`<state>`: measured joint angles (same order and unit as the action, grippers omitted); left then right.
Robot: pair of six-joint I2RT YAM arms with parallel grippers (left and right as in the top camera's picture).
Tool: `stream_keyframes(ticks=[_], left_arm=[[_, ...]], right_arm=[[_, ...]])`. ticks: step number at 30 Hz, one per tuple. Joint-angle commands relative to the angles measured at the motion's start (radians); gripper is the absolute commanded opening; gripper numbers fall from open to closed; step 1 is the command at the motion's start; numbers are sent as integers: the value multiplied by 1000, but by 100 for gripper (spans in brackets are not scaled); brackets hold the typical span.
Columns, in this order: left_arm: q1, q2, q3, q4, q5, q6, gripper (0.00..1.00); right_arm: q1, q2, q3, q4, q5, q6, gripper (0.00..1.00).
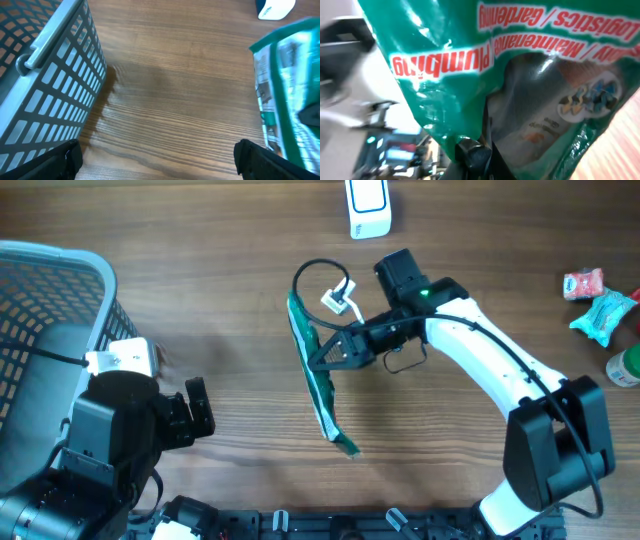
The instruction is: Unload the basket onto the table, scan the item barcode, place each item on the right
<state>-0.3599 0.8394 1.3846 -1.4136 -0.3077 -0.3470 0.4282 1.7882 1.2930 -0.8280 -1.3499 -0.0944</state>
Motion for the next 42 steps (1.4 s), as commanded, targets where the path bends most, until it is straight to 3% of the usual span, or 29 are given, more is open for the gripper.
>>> stream_keyframes(ticks=[1,4,9,12,15,18,23,32,34,35,37,42], left_arm=[[4,0,0,2,5,-9,100],[4,0,0,2,4,-9,100],[4,0,0,2,4,-9,100],[4,0,0,2,4,-9,100],[4,0,0,2,4,-9,100],[4,0,0,2,4,-9,100],[4,0,0,2,4,-9,100],[4,0,0,42,7,-10,100],[4,3,-4,134,91,-9,100],[4,11,-21,232,234,-2,100],[4,29,-50,301,364,-2,100],[9,110,-261,509,468,-142,98]], right_arm=[[2,-6,8,28,-274,-82,5],[2,-6,8,34,-274,-158,5],[3,-7,8,63,-274,-555,4],[4,-7,8,111,-274,-613,5],[4,-7,8,121,-274,-539,5],[4,-7,8,121,-274,-330,5],[-3,-20,8,121,-274,-105,4],[-107,-153,8,97,-274,170,4],[-127,-170,8,62,-274,171,4],[-135,-179,8,46,-274,173,4],[-135,-183,8,38,-274,176,4],[-158,-187,8,-50,-274,172,4]])
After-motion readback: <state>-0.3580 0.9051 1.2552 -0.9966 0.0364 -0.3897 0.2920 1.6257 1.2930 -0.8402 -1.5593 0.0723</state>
